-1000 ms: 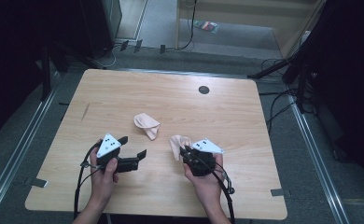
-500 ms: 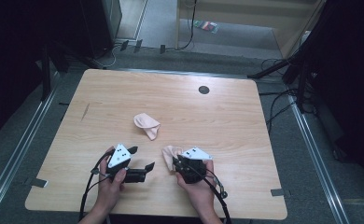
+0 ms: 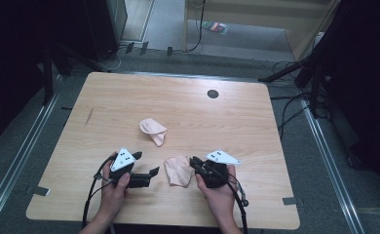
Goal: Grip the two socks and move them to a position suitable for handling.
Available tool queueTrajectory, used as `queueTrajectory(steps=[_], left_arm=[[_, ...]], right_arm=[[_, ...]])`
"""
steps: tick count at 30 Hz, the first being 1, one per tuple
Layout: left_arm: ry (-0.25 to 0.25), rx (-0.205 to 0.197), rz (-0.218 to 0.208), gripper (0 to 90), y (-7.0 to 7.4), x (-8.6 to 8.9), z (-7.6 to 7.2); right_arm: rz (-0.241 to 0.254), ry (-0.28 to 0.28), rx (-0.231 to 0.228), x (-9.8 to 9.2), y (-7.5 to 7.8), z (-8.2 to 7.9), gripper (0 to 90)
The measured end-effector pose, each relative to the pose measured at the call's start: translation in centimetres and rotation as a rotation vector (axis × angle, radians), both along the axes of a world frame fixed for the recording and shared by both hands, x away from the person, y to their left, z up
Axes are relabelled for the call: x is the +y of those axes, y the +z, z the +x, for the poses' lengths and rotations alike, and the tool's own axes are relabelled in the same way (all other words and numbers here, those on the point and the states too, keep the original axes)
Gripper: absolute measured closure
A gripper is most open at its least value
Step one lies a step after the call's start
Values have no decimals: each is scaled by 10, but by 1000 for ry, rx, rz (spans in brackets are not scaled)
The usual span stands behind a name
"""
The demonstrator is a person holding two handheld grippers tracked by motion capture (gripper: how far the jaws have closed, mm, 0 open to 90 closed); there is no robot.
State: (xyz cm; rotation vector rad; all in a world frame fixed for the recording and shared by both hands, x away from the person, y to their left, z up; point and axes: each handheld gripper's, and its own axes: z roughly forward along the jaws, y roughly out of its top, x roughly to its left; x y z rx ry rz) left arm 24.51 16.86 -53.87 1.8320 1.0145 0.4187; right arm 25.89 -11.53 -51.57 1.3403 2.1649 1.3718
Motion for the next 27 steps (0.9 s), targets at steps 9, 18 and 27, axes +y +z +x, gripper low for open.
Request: queueTrajectory(steps=[9,18,27], left_arm=[[-3,1,-3,135,0,1,0],[-12,20,9,135,-2,-2,0],[-91,79,15,134,-6,-26,-5]], right_arm=[[-134,57,75,16,-25,6,646],[-191,85,-2,21,-25,0,843],[-66,104,-35,22,14,2,856]])
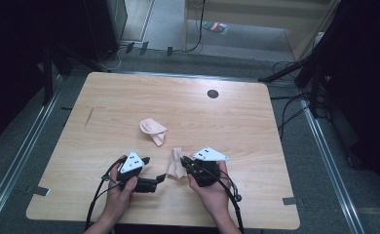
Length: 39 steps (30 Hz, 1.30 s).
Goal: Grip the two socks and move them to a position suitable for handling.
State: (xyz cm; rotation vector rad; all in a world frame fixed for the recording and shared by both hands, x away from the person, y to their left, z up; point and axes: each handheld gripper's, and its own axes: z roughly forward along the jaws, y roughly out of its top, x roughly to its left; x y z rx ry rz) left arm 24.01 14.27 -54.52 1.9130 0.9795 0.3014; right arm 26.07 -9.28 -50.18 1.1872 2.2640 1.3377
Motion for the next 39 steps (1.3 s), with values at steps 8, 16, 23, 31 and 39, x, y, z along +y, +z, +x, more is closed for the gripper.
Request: queueTrajectory(steps=[8,16,23,31,39], left_arm=[[20,93,-17,128,-1,-28,1],[160,-168,135,858,19,-7,-4],[162,-264,468,832,13,-10,-20],[-96,-124,328,410,4,-20,-18],[-31,-4,-25,354,21,38,6]], right_arm=[[102,61,-11,12,30,-7,855],[259,127,-38,8,54,-16,859],[124,23,83,-8,4,10,864],[-59,-16,168,-43,-26,19,859],[13,-72,105,-62,-11,13,616]])
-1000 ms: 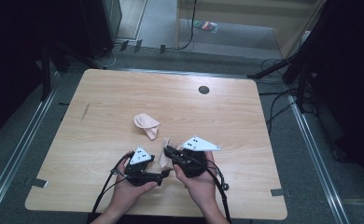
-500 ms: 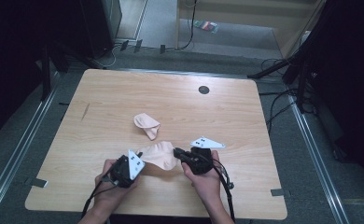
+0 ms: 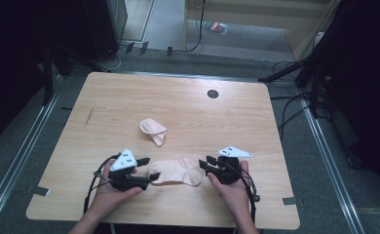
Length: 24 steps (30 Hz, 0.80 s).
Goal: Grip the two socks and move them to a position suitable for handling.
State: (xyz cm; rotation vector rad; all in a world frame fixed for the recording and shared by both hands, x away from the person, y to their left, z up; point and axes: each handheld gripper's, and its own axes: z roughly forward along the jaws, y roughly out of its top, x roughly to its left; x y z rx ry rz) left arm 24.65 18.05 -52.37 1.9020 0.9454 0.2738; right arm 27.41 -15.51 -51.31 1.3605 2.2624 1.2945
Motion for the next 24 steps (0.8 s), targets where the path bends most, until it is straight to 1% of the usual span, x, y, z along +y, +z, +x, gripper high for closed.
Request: queueTrajectory(steps=[1,2,3,4,5,6,7,8,9,10,11,12,13,14,15,16,17,18,20,21,23,24], left_arm=[[62,25,0,401,-2,7,4],[85,45,-9,438,-4,10,7],[110,83,-21,504,-8,12,10],[114,104,-24,526,-10,12,11],[108,123,-24,526,-12,10,12],[102,135,-7,545,-14,7,12],[98,137,20,562,-15,3,12],[93,139,28,576,-16,1,12],[99,151,74,572,-19,-7,12],[99,151,74,581,-19,-7,12],[108,148,103,604,-21,-10,11],[106,143,125,619,-23,-14,10],[106,143,125,643,-23,-14,10],[122,130,139,643,-23,-15,9],[133,111,149,731,-22,-15,8],[133,111,149,787,-22,-15,8],[118,112,143,787,-22,-15,8],[108,110,144,880,-21,-14,7],[85,98,137,894,-17,-12,5],[80,87,138,898,-14,-10,4],[77,83,130,900,-10,-7,2],[73,87,126,900,-8,-4,2]], right_arm=[[-2,-3,7,-2,0,-3,605],[-13,1,28,-2,-2,-7,595],[-45,2,56,0,-10,-11,576],[-58,2,63,1,-14,-12,576],[-58,2,63,1,-14,-12,576],[-64,-1,71,3,-18,-12,574],[-59,-1,73,6,-20,-11,570],[-60,4,61,11,-22,-11,566],[-85,4,39,17,-23,-12,556],[-85,4,39,17,-23,-12,556],[-130,-22,18,21,-27,-11,580],[-138,-27,14,23,-29,-10,589],[-138,-27,14,23,-29,-10,589],[-142,-29,15,23,-30,-10,634],[-158,-18,12,25,-30,-11,754],[-158,-18,12,25,-30,-11,754],[-160,-4,8,26,-30,-11,807],[-153,2,12,26,-30,-11,840],[-138,6,16,26,-27,-12,854],[-131,10,9,25,-25,-12,858],[-120,6,2,22,-20,-13,863],[-117,7,-1,20,-17,-14,865]])
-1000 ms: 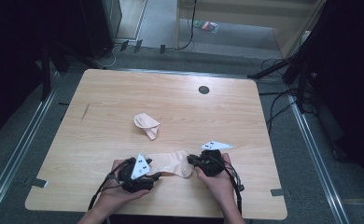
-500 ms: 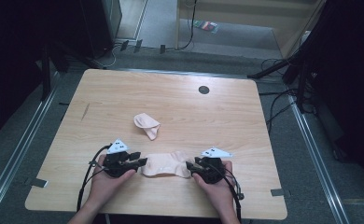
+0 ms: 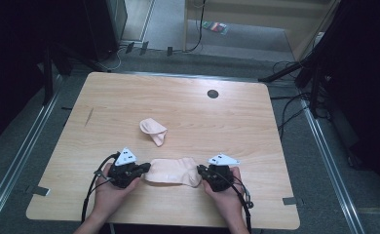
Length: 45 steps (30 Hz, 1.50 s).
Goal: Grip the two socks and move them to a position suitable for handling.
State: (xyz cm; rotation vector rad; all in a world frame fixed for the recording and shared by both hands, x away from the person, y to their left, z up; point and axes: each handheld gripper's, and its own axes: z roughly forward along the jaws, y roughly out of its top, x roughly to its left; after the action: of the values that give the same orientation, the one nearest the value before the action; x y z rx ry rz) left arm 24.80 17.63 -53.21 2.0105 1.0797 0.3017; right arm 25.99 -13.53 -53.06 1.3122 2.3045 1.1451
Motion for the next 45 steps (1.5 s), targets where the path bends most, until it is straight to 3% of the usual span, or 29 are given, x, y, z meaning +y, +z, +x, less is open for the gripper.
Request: queueTrajectory(steps=[4,5,8,10,12,13,15,16,17,18,20,21,23,25,27,29,32,35,36,39,41,42,44,45], left_arm=[[7,16,-13,900,5,13,-3],[8,18,-12,900,7,15,-4],[2,24,34,900,8,18,-8],[-63,58,27,900,6,18,-10],[-100,25,47,900,5,16,-13],[-109,18,33,900,4,16,-13],[-150,43,-3,877,3,16,-11],[-135,34,-6,802,3,16,-11],[-119,37,-31,681,2,18,-9],[-111,36,-51,588,3,20,-7],[-80,12,-104,514,5,25,-5],[-59,-2,-136,495,5,28,-4],[-13,-19,-172,483,4,33,-1],[50,-36,-194,476,1,38,3],[101,-44,-211,476,-2,43,8],[127,-72,-207,477,-3,47,10],[146,-86,-200,466,-3,49,10],[187,-94,-205,460,-4,56,11],[187,-94,-205,459,-4,56,11],[210,-87,-217,459,-5,60,13],[223,-80,-220,461,-5,62,14],[226,-78,-222,461,-6,63,14],[228,-75,-218,464,-5,64,14],[230,-73,-219,464,-6,64,15]], right_arm=[[30,2,14,-11,9,-3,875],[19,-5,20,-14,12,-5,881],[15,6,33,-17,15,-6,883],[6,15,41,-17,15,-7,882],[5,41,58,-16,12,-6,881],[7,64,60,-15,11,-6,880],[0,90,61,-13,10,-6,849],[10,98,58,-13,9,-5,768],[17,97,59,-13,8,-4,616],[19,83,55,-14,8,-2,542],[68,58,42,-19,11,-1,511],[108,28,7,-19,16,-1,499],[114,26,-9,-18,17,-1,500],[104,30,-60,-3,22,0,502],[97,36,-65,4,24,2,501],[90,46,-84,26,28,11,506],[91,57,-96,41,31,20,507],[86,101,-104,73,36,42,508],[86,101,-104,73,36,42,508],[58,134,-118,96,38,59,511],[23,154,-108,117,32,77,507],[23,154,-108,117,32,77,507],[-24,154,-107,134,20,97,503],[-24,154,-107,134,20,97,503]])
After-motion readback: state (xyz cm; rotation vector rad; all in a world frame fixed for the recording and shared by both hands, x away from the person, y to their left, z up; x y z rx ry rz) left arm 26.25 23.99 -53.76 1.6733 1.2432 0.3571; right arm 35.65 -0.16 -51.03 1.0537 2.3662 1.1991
